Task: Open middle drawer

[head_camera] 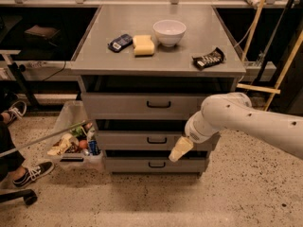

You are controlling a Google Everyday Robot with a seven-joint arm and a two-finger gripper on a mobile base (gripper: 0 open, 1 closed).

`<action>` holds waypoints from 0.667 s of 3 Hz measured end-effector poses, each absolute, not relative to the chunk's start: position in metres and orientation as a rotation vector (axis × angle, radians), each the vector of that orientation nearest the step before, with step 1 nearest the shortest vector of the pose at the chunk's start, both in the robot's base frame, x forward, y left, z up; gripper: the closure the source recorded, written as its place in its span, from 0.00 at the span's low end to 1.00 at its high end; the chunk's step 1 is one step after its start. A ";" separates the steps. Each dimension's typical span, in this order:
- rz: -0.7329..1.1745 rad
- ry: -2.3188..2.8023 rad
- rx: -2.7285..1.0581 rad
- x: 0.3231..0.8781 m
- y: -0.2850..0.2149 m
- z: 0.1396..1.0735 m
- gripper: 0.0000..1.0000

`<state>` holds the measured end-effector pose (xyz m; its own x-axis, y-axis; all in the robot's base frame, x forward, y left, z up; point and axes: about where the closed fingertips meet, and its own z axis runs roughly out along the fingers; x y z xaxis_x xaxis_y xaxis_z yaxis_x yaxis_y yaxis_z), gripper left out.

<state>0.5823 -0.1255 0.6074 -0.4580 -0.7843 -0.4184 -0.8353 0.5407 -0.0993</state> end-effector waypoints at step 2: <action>0.085 2.359 -1.113 0.623 -0.137 0.543 0.00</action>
Offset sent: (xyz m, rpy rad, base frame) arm 0.1256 -0.0225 -0.0990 0.1570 -0.3779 -0.3155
